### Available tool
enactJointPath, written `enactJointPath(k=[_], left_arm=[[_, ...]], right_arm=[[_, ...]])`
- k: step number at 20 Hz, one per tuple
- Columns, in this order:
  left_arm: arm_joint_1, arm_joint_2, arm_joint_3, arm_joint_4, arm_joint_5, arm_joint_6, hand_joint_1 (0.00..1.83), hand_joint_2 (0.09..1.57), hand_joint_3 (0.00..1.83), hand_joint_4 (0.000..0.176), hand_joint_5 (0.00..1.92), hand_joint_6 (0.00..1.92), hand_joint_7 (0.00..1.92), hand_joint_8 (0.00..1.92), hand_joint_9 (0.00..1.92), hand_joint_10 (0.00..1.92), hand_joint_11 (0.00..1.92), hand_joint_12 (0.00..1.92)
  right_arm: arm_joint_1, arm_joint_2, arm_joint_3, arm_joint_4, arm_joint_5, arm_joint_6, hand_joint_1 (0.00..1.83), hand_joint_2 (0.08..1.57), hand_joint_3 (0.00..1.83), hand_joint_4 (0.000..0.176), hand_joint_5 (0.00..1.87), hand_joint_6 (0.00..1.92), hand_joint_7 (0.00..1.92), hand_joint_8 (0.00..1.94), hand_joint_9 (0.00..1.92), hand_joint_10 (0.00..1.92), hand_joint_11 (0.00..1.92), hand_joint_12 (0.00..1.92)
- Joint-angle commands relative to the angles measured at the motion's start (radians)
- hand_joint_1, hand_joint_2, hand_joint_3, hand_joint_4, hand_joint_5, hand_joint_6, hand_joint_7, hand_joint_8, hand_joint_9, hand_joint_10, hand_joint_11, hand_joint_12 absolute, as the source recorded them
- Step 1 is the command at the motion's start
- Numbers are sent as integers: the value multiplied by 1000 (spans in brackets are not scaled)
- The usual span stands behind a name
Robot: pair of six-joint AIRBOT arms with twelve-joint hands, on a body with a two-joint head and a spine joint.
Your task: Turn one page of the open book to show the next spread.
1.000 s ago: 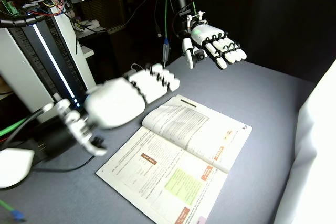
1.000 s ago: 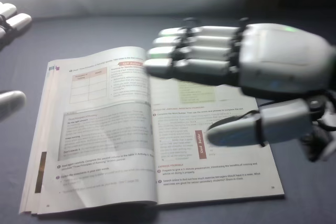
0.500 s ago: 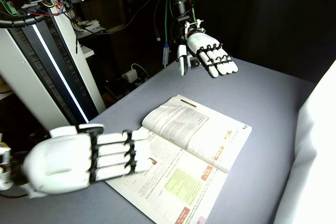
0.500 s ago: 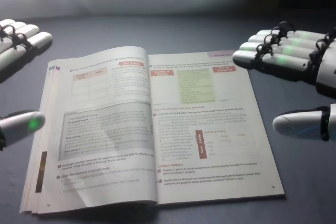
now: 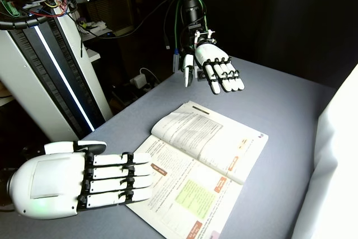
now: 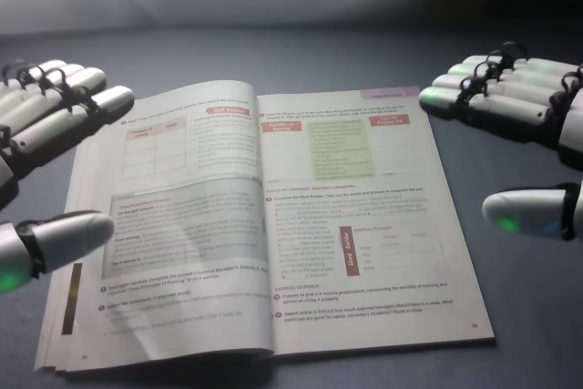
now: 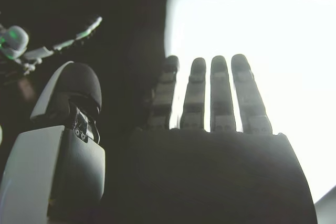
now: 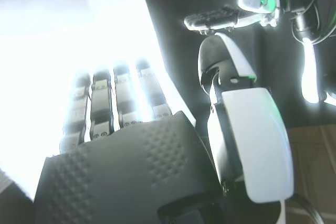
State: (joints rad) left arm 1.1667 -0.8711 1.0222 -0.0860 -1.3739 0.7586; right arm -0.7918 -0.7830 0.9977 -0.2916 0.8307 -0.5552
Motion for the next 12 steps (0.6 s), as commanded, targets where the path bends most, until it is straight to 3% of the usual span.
enactJointPath(k=[1, 3, 4, 6, 7, 9, 10, 11, 12], left_arm=[[-9, -6, 9, -12, -123, -10, 0, 1334, 3, 65, 29, 9, 0, 0, 0, 0, 0, 0], [-22, -12, 14, -8, -123, -16, 0, 1352, 10, 40, 31, 9, 0, 0, 0, 0, 0, 0], [-27, -17, 18, -8, -123, -20, 0, 1350, 9, 37, 30, 8, 0, 0, 0, 0, 0, 0], [-30, -17, 20, -8, -126, -19, 0, 1333, 0, 65, 19, 2, 0, 0, 0, 0, 0, 0], [-30, -15, 20, -9, -129, -19, 0, 1330, 0, 53, 21, 3, 0, 0, 0, 0, 4, 1], [-30, -22, 21, -23, -143, -18, 59, 1349, 4, 61, 0, 0, 0, 0, 0, 0, 0, 0], [-30, -28, 23, -35, -152, -18, 73, 1350, 4, 81, 0, 0, 0, 0, 0, 0, 0, 0], [-29, -40, 28, -48, -162, -18, 73, 1350, 4, 81, 0, 0, 0, 0, 0, 0, 0, 0], [-29, -48, 33, -58, -169, -18, 5, 1417, 19, 74, 0, 0, 17, 5, 22, 8, 18, 11]], right_arm=[[2, 10, 0, 44, 137, 1, 0, 1318, 17, 0, 0, 0, 0, 0, 0, 0, 0, 0], [-18, 22, -2, 70, 166, -1, 0, 1317, 16, 0, 0, 0, 0, 0, 0, 0, 0, 0], [-24, 30, -4, 76, 173, -1, 0, 1318, 16, 0, 0, 0, 0, 0, 0, 0, 0, 0], [-27, 36, -6, 85, 184, -1, 0, 1349, 30, 0, 0, 0, 0, 0, 0, 0, 0, 0], [-28, 36, -6, 98, 202, -2, 0, 1358, 33, 0, 0, 0, 0, 0, 0, 0, 0, 0], [-44, 34, -5, 135, 248, -8, 35, 1379, 36, 0, 0, 0, 0, 0, 0, 0, 0, 0], [-58, 30, -4, 160, 274, -18, 39, 1378, 33, 0, 0, 0, 0, 0, 0, 0, 0, 0], [-81, 25, -3, 191, 309, -30, 39, 1378, 33, 0, 0, 0, 0, 0, 0, 0, 0, 0], [-100, 23, 1, 219, 345, -33, 209, 1415, 27, 0, 0, 0, 0, 0, 0, 0, 0, 0]])
